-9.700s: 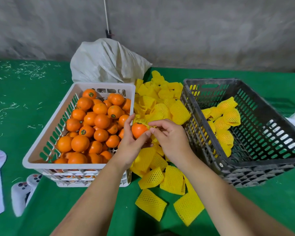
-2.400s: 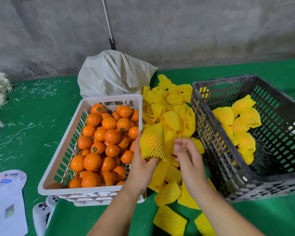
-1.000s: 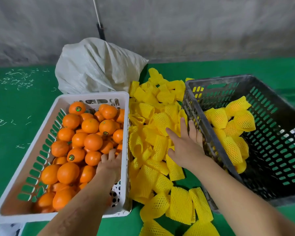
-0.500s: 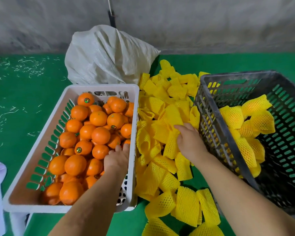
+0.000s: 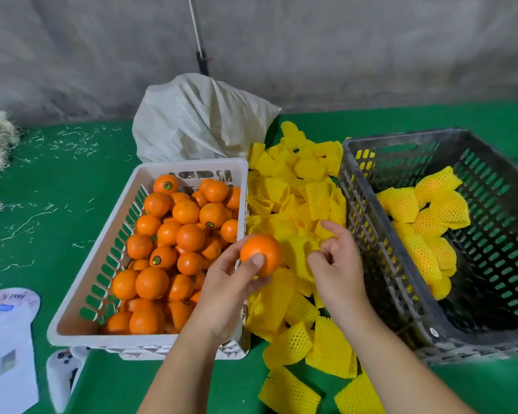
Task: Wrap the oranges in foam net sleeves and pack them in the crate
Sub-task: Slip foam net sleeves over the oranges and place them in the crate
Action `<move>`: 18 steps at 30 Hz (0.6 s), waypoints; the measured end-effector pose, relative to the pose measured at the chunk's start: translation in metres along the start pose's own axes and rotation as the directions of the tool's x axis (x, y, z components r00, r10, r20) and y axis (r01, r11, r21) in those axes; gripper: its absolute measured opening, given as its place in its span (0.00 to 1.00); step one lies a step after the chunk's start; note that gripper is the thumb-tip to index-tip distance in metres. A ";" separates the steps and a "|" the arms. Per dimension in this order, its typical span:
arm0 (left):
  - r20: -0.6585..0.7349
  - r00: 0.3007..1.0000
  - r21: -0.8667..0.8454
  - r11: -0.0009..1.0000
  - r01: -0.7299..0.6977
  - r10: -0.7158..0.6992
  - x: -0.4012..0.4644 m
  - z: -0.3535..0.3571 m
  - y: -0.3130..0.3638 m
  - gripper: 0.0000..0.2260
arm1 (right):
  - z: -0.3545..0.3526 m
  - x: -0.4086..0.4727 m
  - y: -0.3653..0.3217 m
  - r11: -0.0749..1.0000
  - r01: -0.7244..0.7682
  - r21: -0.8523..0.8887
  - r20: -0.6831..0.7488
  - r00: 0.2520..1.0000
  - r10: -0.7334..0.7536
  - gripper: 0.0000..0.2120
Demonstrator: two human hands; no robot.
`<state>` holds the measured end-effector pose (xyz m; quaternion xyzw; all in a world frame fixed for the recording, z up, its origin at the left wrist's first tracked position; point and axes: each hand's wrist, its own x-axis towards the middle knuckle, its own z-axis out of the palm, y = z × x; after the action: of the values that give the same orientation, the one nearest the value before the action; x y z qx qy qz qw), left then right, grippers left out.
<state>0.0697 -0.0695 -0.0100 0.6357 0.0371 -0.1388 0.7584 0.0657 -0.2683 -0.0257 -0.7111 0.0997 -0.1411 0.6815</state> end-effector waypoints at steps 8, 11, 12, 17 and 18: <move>0.376 0.921 0.004 0.994 0.111 -0.105 -0.015 -0.008 -0.014 0.37 | 0.020 -0.028 -0.008 0.988 -0.018 -0.151 0.063 0.998 0.028 0.06; 0.360 0.928 0.038 0.995 0.092 -0.100 -0.017 0.000 -0.015 0.42 | 0.019 -0.030 -0.008 0.986 -0.109 -0.129 0.086 0.989 0.120 0.07; 0.329 0.940 0.028 0.996 0.083 -0.088 -0.018 0.002 -0.015 0.43 | 0.017 -0.030 -0.010 0.986 -0.114 -0.119 0.076 0.989 0.124 0.07; 0.137 0.990 -0.047 0.999 -0.020 0.027 -0.018 0.006 -0.025 0.39 | 0.004 -0.031 -0.024 0.997 -0.067 -0.047 0.079 0.994 0.071 0.07; 0.116 0.992 -0.053 0.997 -0.052 0.058 -0.018 0.005 -0.028 0.37 | 0.004 -0.034 -0.027 0.997 -0.033 -0.064 0.092 0.995 0.039 0.07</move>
<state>0.0447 -0.0760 -0.0314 0.6080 -0.0218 -0.1539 0.7786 0.0338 -0.2522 -0.0016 -0.7360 0.0849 -0.0921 0.6653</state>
